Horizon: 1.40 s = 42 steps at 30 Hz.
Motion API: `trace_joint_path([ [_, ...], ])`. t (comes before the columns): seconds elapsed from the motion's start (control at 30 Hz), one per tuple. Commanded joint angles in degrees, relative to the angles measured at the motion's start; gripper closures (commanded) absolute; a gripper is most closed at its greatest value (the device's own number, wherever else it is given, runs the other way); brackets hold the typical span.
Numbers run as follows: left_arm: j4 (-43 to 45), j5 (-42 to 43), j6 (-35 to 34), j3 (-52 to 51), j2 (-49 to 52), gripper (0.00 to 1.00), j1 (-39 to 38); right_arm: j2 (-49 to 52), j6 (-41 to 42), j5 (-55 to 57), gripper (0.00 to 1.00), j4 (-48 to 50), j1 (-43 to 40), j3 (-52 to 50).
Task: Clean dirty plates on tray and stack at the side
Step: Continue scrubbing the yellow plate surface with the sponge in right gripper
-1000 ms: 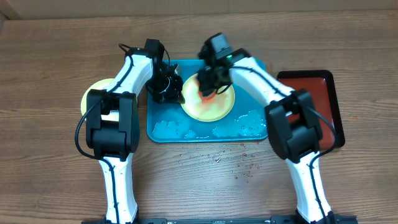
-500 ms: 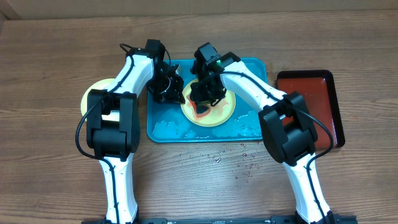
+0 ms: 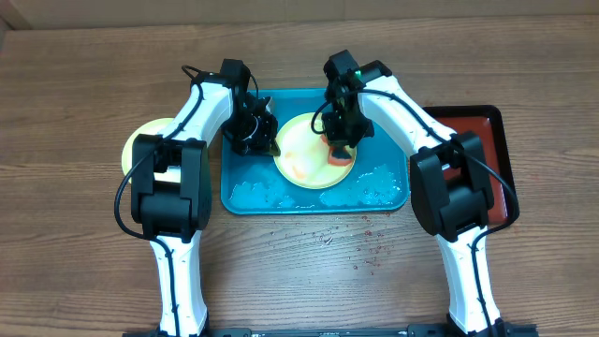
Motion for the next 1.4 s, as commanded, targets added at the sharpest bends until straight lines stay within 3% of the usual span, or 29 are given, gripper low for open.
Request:
trace_joint_path([
  [0.0,0.1,-2.0,1.1,-0.7,1.6,0.96,0.7,1.1,-2.8,11.8,0.96,2.6,-0.9,0.0],
  [0.2,0.1,-2.1,1.1,-0.7,1.6,0.96,0.7,1.1,-3.4,9.5,0.96,10.4,-0.3,0.0],
  [0.57,0.1,-2.1,1.1,-0.7,1.6,0.96,0.7,1.1,-2.8,-14.7,0.96,17.7,0.1,0.0],
  [0.97,0.3,-1.9,1.1,-0.7,1.6,0.96,0.7,1.1,1.2,-24.0,0.96,11.0,0.8,0.0],
  [1.37,0.6,-1.9,1.1,-0.7,1.6,0.96,0.7,1.1,1.2,-19.3,0.96,2.3,5.0,0.0],
])
